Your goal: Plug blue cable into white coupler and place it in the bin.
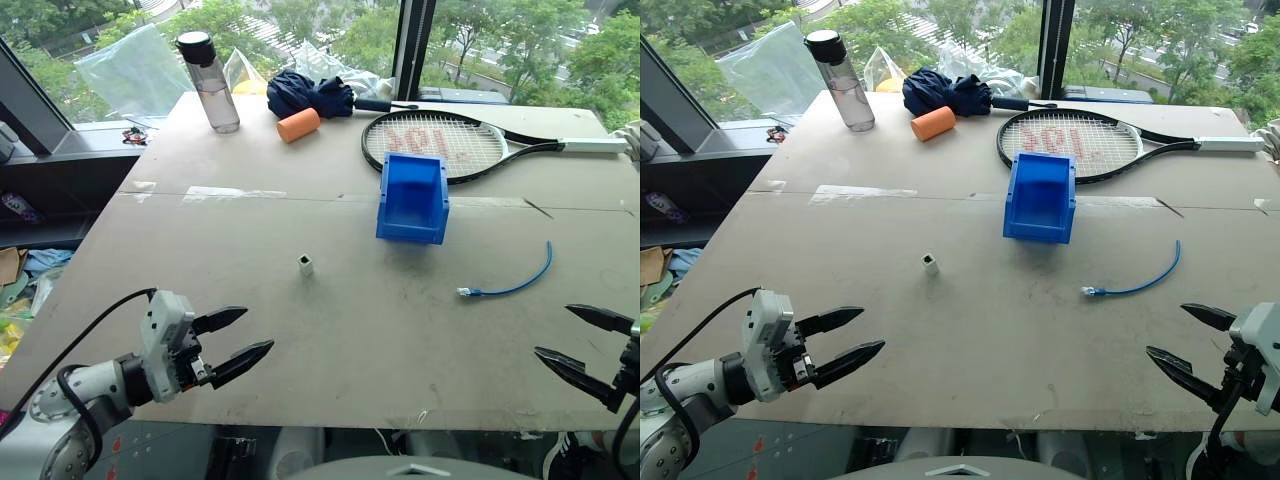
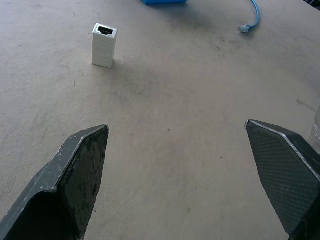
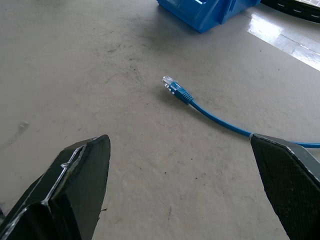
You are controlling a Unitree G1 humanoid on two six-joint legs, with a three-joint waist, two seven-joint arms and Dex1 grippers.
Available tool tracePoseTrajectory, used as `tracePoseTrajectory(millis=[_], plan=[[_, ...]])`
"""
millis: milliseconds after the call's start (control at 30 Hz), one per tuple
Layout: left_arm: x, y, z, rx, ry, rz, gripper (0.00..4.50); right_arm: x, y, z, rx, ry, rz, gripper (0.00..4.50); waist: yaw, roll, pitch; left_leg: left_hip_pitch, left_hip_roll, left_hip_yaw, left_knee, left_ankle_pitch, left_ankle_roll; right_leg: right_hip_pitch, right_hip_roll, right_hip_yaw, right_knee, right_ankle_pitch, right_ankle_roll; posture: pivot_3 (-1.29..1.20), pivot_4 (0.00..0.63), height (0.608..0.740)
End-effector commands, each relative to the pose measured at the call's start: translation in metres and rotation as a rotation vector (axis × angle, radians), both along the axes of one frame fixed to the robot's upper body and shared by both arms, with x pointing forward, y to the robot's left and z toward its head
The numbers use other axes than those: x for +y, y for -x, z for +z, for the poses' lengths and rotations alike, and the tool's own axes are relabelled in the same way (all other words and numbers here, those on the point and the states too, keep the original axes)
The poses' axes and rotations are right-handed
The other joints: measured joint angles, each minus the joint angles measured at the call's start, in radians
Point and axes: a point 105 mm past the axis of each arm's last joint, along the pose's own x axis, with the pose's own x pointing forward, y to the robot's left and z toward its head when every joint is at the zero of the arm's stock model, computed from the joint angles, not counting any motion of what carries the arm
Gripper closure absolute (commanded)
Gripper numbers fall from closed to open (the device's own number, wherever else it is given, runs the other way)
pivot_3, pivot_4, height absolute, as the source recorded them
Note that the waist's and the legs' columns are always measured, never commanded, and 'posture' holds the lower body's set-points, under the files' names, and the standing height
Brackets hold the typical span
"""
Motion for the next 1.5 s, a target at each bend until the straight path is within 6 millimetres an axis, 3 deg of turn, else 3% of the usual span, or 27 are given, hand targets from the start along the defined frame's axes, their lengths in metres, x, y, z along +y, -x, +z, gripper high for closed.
tracePoseTrajectory(millis=[33, 200, 433, 800, 867, 1033, 1200, 1500], plan=[[-0.012, -0.004, 0.013, -0.048, 0.018, -0.042, 0.04, 0.008, -0.007, 0.016, -0.061, -0.001, 0.01, 0.0, 0.0, 0.0, 0.0, 0.0, 0.0, 0.0, 0.0, 0.0, 0.0, 0.0, 0.0, 0.0, 0.0, 0.0, 0.0, 0.0, 0.15, 0.74], [-0.034, -0.006, 0.024, -0.073, 0.062, -0.121, 0.04, 0.03, -0.032, 0.027, -0.088, -0.009, 0.065, 0.0, -0.005, -0.001, 0.0, 0.0, 0.0, 0.0, 0.001, 0.0, 0.0, 0.0, 0.0, 0.001, 0.0, 0.0, 0.0, 0.0, 0.15, 0.74], [-0.058, 0.001, 0.031, -0.098, 0.034, -0.265, 0.04, 0.054, -0.062, 0.017, 0.061, 0.091, 0.242, 0.0, -0.009, -0.001, 0.003, -0.001, -0.002, 0.002, 0.0, 0.0, 0.001, 0.0, 0.002, 0.0, 0.0, 0.003, -0.004, 0.0, 0.15, 0.74], [-0.069, 0.01, 0.041, -0.127, -0.02, -0.38, 0.04, 0.055, -0.115, -0.036, 0.184, 0.246, 0.37, 0.0, -0.01, -0.002, 0.003, -0.001, -0.002, 0.003, 0.001, 0.0, 0.001, 0.001, 0.003, -0.001, 0.0, 0.003, -0.004, 0.0, 0.15, 0.74], [-0.069, 0.014, 0.041, -0.13, -0.018, -0.398, 0.0, 0.054, -0.124, -0.043, 0.181, 0.268, 0.364, 0.52, -0.011, -0.002, 0.003, -0.001, -0.002, 0.003, 0.001, 0.0, 0.001, 0.001, 0.003, -0.001, 0.0, 0.003, -0.004, 0.0, 0.15, 0.74], [-0.073, 0.026, 0.035, -0.123, -0.027, -0.458, 0.0, 0.056, -0.127, -0.054, 0.204, 0.287, 0.399, 2.35, -0.012, -0.002, 0.002, 0.0, -0.001, 0.003, 0.001, 0.0, 0.001, 0.001, 0.004, -0.001, 0.0, 0.003, -0.004, 0.0, 0.15, 0.74], [-0.074, 0.024, 0.035, -0.141, -0.022, -0.455, 0.0, 0.068, -0.128, -0.053, 0.177, 0.283, 0.447, 4.43, -0.017, -0.006, 0.0, 0.002, 0.0, 0.003, 0.001, 0.0, 0.001, 0.002, 0.005, 0.0, 0.0, 0.003, -0.004, 0.0, 0.15, 0.74], [-0.078, 0.016, 0.04, -0.187, 0.02, -0.372, 0.0, 0.158, -0.117, -0.031, 0.037, 0.253, 0.649, 4.43, -0.036, -0.001, 0.003, 0.002, 0.005, 0.002, 0.0, 0.0, 0.001, 0.0, 0.011, 0.002, 0.002, 0.004, -0.005, 0.0, 0.15, 0.74]])
